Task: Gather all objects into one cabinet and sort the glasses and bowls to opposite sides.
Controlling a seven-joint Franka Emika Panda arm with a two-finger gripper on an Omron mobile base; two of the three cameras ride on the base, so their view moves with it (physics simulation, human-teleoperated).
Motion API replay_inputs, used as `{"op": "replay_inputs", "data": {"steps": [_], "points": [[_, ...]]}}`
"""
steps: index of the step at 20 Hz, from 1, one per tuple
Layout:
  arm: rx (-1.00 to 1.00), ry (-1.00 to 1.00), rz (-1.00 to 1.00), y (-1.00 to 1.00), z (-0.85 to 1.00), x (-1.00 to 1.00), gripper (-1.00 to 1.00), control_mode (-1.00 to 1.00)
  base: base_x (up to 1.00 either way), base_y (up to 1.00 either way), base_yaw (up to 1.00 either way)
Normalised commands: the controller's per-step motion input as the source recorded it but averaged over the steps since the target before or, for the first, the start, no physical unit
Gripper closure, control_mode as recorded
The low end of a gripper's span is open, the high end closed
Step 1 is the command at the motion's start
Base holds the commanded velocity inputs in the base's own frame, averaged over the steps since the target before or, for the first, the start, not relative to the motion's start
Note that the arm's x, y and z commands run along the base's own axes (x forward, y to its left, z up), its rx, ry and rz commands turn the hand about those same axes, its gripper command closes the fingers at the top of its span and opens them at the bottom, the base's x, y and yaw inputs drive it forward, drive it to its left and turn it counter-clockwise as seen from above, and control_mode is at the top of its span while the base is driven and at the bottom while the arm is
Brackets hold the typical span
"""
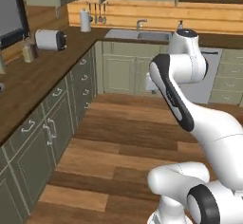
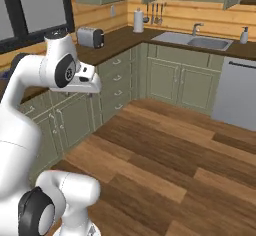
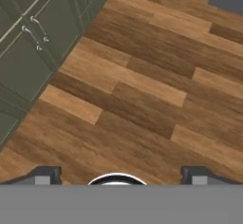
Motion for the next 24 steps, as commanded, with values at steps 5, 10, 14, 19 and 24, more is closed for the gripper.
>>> {"op": "replay_inputs", "data": {"steps": [5,10,14,19,24], "points": [[0.00,0.00,0.00,0.00,0.00,0.00,-1.00,1.00,0.96,-0.19,-0.40],[0.00,0.00,0.00,0.00,0.00,0.00,-1.00,1.00,1.00,-0.06,-0.27],[0.00,0.00,0.00,0.00,0.00,0.00,-1.00,1.00,1.00,0.05,-0.26],[0.00,0.00,0.00,0.00,0.00,0.00,-1.00,1.00,1.00,0.41,-0.29],[0.00,0.00,0.00,0.00,0.00,0.00,-1.00,1.00,0.99,0.94,-0.31]]}}
